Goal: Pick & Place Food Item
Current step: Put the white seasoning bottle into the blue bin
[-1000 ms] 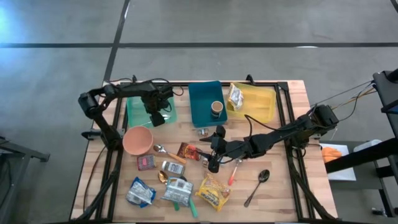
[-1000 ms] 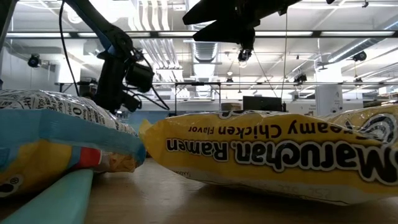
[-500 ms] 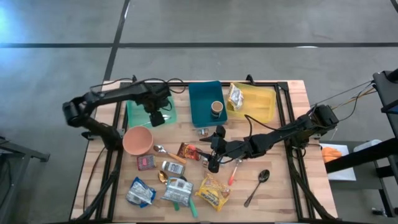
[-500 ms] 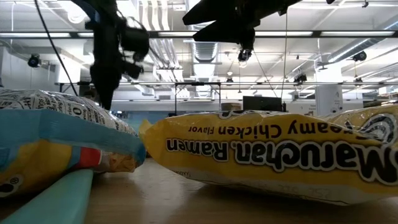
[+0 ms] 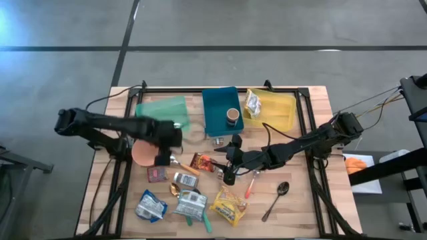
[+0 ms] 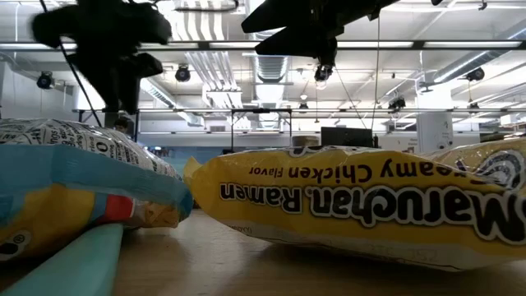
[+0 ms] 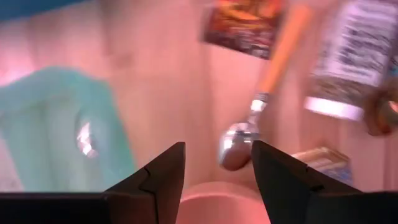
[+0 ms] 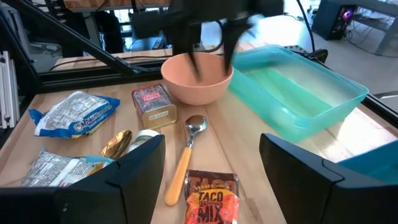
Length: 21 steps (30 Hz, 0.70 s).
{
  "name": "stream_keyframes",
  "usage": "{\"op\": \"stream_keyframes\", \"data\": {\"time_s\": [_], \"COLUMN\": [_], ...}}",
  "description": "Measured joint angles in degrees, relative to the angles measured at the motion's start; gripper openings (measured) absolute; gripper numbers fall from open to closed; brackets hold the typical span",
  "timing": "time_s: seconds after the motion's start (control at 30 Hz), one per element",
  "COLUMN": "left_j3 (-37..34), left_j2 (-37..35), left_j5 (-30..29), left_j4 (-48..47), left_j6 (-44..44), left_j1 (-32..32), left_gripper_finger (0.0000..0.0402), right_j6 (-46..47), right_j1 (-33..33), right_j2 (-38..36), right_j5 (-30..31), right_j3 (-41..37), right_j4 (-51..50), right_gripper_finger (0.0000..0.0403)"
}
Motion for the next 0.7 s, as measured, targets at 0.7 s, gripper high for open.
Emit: {"op": "stream_keyframes", "data": {"time_s": [0.7], "left_j3": [-6.73], "left_j2": [8.47], "left_j5": [-1.64], "left_j4": [12.99], "left_j6": [-12.61], "left_j1": [-15.24], "left_gripper_finger": [0.0191], "right_j6": [3.45], "right_j1": [0.83], "right_j2": [0.0], "right_j5": [-4.52], "right_j3": [0.02], "right_j4": [0.0], "right_gripper_finger": [0.026]}}
